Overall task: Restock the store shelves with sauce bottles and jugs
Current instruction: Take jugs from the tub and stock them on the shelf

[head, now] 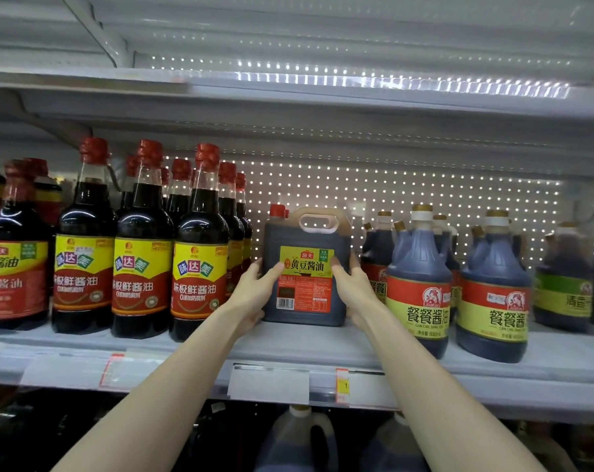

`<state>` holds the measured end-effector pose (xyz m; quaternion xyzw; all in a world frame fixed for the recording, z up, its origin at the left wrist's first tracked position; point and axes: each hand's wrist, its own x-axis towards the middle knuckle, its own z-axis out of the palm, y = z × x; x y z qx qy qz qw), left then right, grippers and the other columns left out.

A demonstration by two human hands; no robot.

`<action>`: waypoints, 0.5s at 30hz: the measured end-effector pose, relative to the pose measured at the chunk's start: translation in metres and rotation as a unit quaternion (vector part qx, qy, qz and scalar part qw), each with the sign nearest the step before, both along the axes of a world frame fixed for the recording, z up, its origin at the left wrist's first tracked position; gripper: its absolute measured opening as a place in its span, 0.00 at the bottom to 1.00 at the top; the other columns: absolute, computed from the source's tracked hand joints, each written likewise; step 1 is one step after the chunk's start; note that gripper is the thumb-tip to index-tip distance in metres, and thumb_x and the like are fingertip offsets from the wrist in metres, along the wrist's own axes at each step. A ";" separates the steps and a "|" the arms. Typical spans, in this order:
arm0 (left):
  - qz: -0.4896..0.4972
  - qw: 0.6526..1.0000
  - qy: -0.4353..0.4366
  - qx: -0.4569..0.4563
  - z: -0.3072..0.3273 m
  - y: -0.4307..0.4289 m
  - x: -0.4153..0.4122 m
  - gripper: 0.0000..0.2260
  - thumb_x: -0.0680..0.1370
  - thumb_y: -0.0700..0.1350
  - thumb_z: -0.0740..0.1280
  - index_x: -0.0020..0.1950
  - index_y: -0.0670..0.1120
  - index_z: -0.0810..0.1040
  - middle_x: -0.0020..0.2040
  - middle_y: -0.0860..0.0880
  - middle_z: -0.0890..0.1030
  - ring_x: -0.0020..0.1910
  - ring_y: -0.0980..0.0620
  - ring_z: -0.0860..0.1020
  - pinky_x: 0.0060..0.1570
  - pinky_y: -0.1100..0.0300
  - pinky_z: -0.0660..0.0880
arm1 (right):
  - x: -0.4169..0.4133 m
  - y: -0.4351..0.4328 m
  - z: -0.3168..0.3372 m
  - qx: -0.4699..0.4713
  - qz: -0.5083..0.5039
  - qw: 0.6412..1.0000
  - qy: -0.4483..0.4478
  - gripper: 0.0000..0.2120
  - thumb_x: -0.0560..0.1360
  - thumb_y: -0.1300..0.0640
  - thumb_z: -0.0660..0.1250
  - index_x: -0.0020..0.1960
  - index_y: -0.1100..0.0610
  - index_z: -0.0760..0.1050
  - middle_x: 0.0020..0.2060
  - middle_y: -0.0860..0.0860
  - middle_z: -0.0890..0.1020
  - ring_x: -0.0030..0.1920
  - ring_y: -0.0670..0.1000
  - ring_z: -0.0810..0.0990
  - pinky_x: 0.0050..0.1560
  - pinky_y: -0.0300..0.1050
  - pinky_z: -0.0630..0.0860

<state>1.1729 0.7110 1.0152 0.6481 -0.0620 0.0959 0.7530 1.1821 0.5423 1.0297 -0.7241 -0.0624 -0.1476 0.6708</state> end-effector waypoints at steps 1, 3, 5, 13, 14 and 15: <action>-0.001 1.000 -0.004 0.004 0.000 -0.001 0.001 0.31 0.79 0.53 0.63 0.78 0.53 0.52 0.69 0.46 0.73 0.65 0.45 0.73 0.69 0.38 0.62 | 0.002 0.000 0.000 0.001 -0.001 1.000 -0.001 0.28 0.81 0.46 0.58 0.78 0.45 0.51 0.59 0.53 0.78 0.57 0.56 0.79 0.62 0.58 0.75; 0.001 1.000 -0.016 0.010 0.000 -0.001 0.003 0.31 0.80 0.53 0.63 0.78 0.52 0.51 0.70 0.47 0.72 0.65 0.45 0.73 0.69 0.39 0.62 | 0.007 -0.001 -0.001 0.000 -0.001 1.000 -0.003 0.28 0.81 0.46 0.58 0.78 0.46 0.51 0.64 0.54 0.76 0.60 0.57 0.77 0.63 0.59 0.74; -0.001 1.000 -0.020 0.014 0.000 -0.001 0.004 0.31 0.80 0.53 0.62 0.78 0.52 0.51 0.70 0.47 0.72 0.65 0.45 0.73 0.67 0.41 0.65 | 0.011 -0.001 -0.001 0.000 -0.002 1.000 -0.002 0.28 0.81 0.45 0.57 0.78 0.45 0.52 0.65 0.54 0.75 0.62 0.57 0.76 0.64 0.59 0.73; -0.004 0.999 -0.028 0.036 -0.005 0.003 0.016 0.31 0.78 0.55 0.65 0.77 0.54 0.56 0.68 0.46 0.74 0.61 0.46 0.77 0.62 0.42 0.74 | 0.019 -0.004 -0.001 0.008 0.005 1.000 0.009 0.28 0.80 0.43 0.58 0.77 0.42 0.52 0.64 0.53 0.76 0.61 0.57 0.77 0.64 0.59 0.73; -0.003 0.999 -0.027 0.039 -0.004 0.003 0.016 0.30 0.79 0.54 0.65 0.77 0.54 0.56 0.68 0.46 0.74 0.61 0.46 0.77 0.62 0.42 0.73 | 0.020 -0.005 -0.001 0.010 0.006 1.000 0.010 0.28 0.80 0.43 0.58 0.77 0.42 0.52 0.64 0.53 0.76 0.61 0.57 0.76 0.64 0.58 0.73; -0.005 0.999 -0.025 0.038 -0.004 0.002 0.016 0.29 0.79 0.54 0.64 0.77 0.54 0.56 0.68 0.47 0.75 0.62 0.46 0.77 0.63 0.42 0.73 | 0.021 -0.006 -0.001 0.010 0.008 1.000 0.010 0.28 0.80 0.44 0.58 0.77 0.42 0.52 0.65 0.52 0.76 0.62 0.57 0.76 0.64 0.57 0.72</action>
